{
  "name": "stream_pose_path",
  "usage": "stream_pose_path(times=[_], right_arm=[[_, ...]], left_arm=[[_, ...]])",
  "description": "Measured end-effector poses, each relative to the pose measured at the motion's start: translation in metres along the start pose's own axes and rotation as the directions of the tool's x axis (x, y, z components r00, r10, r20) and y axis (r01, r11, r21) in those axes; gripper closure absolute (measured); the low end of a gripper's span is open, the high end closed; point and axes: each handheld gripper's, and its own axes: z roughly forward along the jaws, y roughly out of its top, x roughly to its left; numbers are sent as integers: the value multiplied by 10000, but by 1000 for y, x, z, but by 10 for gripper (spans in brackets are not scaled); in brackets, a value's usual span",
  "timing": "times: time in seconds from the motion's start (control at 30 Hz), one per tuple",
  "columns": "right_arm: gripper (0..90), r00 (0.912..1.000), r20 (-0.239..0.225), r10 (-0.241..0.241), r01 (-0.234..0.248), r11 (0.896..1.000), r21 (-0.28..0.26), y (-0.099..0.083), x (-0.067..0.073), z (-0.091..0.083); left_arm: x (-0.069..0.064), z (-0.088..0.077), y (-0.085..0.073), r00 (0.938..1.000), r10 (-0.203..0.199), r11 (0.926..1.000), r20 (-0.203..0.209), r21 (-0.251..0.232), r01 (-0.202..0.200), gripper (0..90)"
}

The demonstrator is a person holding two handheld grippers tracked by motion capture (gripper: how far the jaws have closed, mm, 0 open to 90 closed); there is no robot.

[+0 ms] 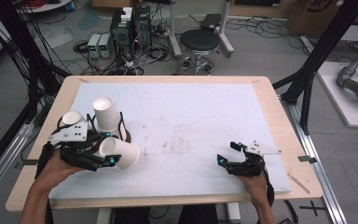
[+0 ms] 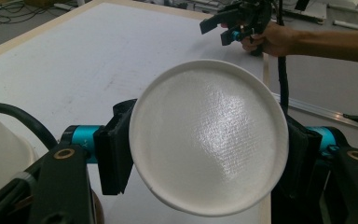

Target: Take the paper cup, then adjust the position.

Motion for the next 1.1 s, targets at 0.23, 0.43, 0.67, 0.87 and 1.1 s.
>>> stream_pose_path(times=[0.23, 0.43, 0.67, 0.87, 1.1], right_arm=[[158, 10000, 4, 67, -67, 9999, 79, 0, 1, 0], [157, 10000, 1, -20, 20, 10000, 29, 0, 1, 0], [157, 9999, -82, 65, -66, 9999, -122, -1, -1, -1], [157, 9994, -243, 236, -237, 9997, -50, 0, -3, -1], [171, 9973, -618, 404, -398, 9992, 104, 1, -6, 0]], left_arm=[[0, -1, -1, 10000, 4, 10000, -55, -21, -4, 325], [-2, -2, -1, 10000, 30, 10000, -70, -66, -31, 325], [0, -2, -2, 10000, 68, 10000, -40, -55, -68, 325], [0, -3, -2, 10000, 61, 9999, -34, -149, -61, 325], [1, 0, -2, 10000, 52, 9997, 64, -240, -51, 325]])
